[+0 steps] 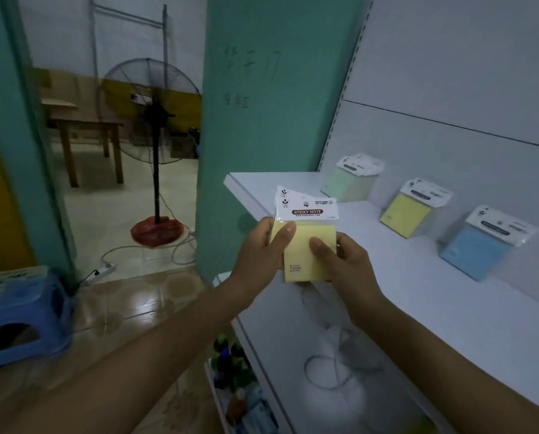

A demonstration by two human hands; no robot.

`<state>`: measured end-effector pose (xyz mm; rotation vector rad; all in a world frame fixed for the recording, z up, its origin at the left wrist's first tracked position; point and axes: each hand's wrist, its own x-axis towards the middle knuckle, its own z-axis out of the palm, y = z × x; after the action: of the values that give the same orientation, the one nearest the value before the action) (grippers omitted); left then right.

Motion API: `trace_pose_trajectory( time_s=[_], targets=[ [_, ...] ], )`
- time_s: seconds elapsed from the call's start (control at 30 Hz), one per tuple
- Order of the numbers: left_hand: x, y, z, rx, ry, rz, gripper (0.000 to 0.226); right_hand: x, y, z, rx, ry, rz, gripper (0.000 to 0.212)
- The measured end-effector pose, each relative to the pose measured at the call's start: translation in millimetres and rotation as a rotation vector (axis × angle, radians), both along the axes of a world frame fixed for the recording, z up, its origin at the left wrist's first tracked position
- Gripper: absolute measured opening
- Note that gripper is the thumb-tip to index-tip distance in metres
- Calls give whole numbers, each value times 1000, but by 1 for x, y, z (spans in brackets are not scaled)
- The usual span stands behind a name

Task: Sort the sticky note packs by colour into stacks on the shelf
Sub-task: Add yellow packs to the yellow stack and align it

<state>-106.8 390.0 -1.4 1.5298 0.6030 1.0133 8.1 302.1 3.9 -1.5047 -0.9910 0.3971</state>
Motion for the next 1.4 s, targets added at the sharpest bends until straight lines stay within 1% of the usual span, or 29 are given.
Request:
trace_pose_trajectory(
  time_s=[0.1, 0.17, 0.23, 0.3, 0.37, 0.43, 0.5, 0.6, 0.7, 0.8, 0.9, 1.03, 1.1, 1.2, 1.27, 1.33, 1.4],
  targets=[
    [47, 1, 10, 48, 25, -39, 16, 44, -2, 7, -22, -114, -62, 13],
    [72, 1, 13, 75, 48, -59, 24, 66, -6, 8, -28, -112, -115, 14],
    [99, 3, 16, 99, 89, -111, 30, 84, -12, 6, -19, -51, -167, 20],
    [132, 2, 20, 94, 153, -202, 28, 101, -20, 6, -10, 11, -232, 22],
    [165, -5, 23, 27, 195, -318, 32, 120, -30, 5, -13, 22, -340, 22],
    [197, -17, 24, -38, 198, -436, 37, 141, -41, 4, -13, 41, -441, 21],
    [223, -25, 24, -61, 220, -546, 37, 161, -52, 2, -27, 61, -538, 20],
    [253, -15, 28, -97, 241, -704, 26, 182, -59, 1, -90, 33, -655, 23],
    [277, 12, 33, -93, 242, -801, 25, 200, -47, 5, -129, -26, -757, 20],
    [297, 44, 36, 6, 239, -823, 24, 211, -21, 10, -155, -48, -831, 26],
    [320, 85, 32, 175, 182, -786, 21, 221, 8, 8, -186, -77, -878, 31],
    [341, 118, 20, 221, 120, -826, 11, 228, 32, 7, -280, -170, -1011, 32],
    [350, 124, 16, 287, 114, -834, 7, 228, 35, 5, -315, -188, -1048, 34],
    [359, 131, 14, 411, 94, -849, 13, 225, 36, 5, -360, -194, -1120, 36],
    [361, 134, 8, 421, 58, -867, 14, 223, 37, 3, -347, -160, -1150, 34],
    [360, 136, 1, 368, 19, -873, 11, 219, 40, -2, -321, -138, -1162, 32],
    [359, 137, -3, 394, -24, -879, 18, 216, 42, -7, -298, -141, -1173, 35]
  ],
)
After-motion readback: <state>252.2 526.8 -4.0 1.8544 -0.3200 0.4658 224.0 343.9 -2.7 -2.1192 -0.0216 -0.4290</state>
